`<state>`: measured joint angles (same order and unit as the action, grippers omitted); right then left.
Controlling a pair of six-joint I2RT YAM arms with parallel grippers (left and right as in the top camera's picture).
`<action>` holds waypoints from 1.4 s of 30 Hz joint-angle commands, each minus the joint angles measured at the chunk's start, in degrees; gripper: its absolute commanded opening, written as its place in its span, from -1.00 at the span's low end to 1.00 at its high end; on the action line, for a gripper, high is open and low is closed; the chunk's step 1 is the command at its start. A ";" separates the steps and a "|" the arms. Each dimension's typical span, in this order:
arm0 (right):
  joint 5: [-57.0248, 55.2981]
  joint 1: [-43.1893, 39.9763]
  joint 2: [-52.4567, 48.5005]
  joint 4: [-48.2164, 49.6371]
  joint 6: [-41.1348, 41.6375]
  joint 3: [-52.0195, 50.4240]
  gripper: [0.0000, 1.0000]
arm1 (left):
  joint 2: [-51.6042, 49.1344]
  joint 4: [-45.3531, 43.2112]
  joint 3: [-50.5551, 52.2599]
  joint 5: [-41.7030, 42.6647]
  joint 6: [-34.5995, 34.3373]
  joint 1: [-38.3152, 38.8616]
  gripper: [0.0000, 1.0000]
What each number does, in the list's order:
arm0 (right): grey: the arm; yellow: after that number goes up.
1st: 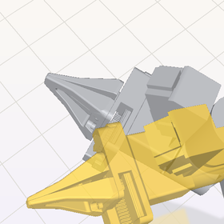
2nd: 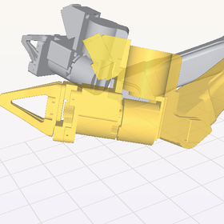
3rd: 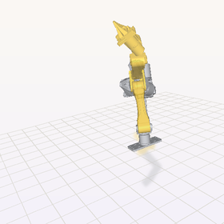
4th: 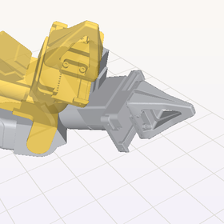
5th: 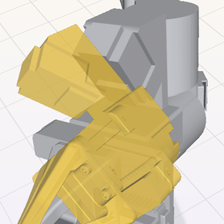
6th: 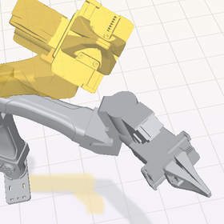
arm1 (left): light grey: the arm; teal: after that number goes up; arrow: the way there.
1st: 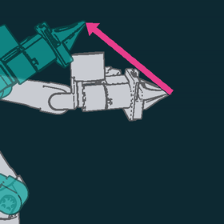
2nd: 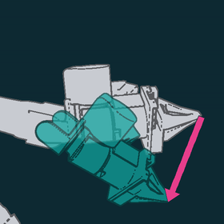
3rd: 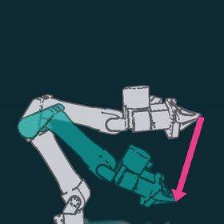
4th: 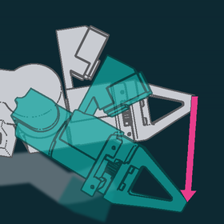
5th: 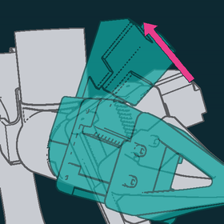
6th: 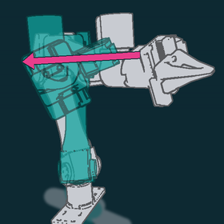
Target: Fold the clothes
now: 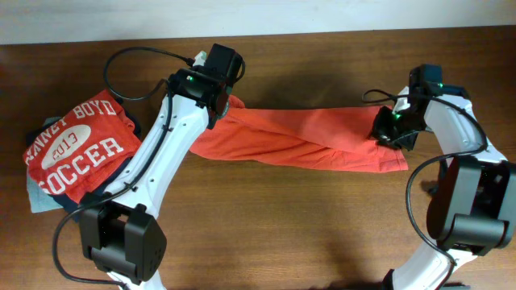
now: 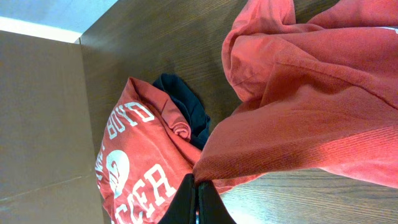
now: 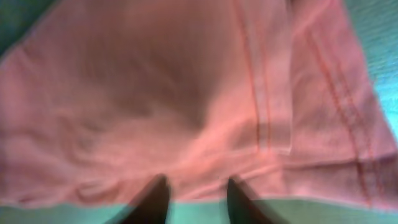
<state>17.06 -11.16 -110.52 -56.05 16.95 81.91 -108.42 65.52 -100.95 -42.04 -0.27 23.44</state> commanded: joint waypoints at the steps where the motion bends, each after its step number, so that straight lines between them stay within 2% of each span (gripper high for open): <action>1: 0.55 2.40 1.07 0.15 -0.13 -1.81 0.09 | 2.19 0.02 -1.38 -1.51 -0.15 -0.52 -0.99; 2: 0.52 3.17 0.98 0.63 0.04 -2.56 0.27 | 2.19 -0.02 -1.38 -1.51 -0.15 -0.52 -0.99; 4: 0.48 4.50 0.61 2.36 0.04 -3.87 0.40 | 2.19 -0.11 -1.38 -1.51 -0.15 -0.52 -0.99; 10: 0.48 6.08 -0.76 11.80 7.89 -9.14 0.40 | 2.19 -0.09 -1.38 -1.46 -0.15 -0.52 -0.99; 13: 0.55 6.05 -0.76 13.31 11.06 -10.95 0.40 | 2.19 -0.09 -1.38 -1.46 -0.15 -0.50 -0.99; 19: 0.33 6.01 -0.76 15.04 11.28 -11.43 0.40 | 2.19 -0.11 -1.38 -1.46 -0.15 -0.50 -0.99; 24: -2.99 5.95 -0.76 19.63 14.78 -11.52 0.35 | 2.19 -0.09 -1.38 -1.49 -0.15 -0.50 -0.99; 28: -4.90 5.88 -0.76 22.47 15.52 -11.52 0.11 | 2.19 0.17 -1.38 -1.49 -0.15 -0.50 -0.99; 31: -5.11 5.84 -0.74 23.43 15.50 -11.52 -0.31 | 2.19 0.20 -1.38 -1.51 -0.15 -0.50 -0.99; 32: -5.07 5.73 -0.74 23.74 15.50 -11.43 -0.58 | 2.19 0.20 -1.38 -1.51 -0.15 -0.50 -0.99; 34: -4.85 5.33 -0.55 23.43 15.06 -10.80 -0.87 | 2.19 0.20 -1.38 -1.51 -0.15 -0.50 -0.99; 35: -4.46 5.07 -0.33 23.12 14.51 -10.32 -0.92 | 2.19 0.22 -1.38 -1.53 -0.13 -0.52 -0.99; 42: -3.65 3.23 2.38 17.40 8.11 -4.09 -0.92 | 2.19 0.17 -1.38 -1.53 -0.11 -0.52 -0.99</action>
<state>13.69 -6.57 -110.85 -37.39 29.47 73.21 -108.42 65.58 -100.95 -42.04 -0.27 23.44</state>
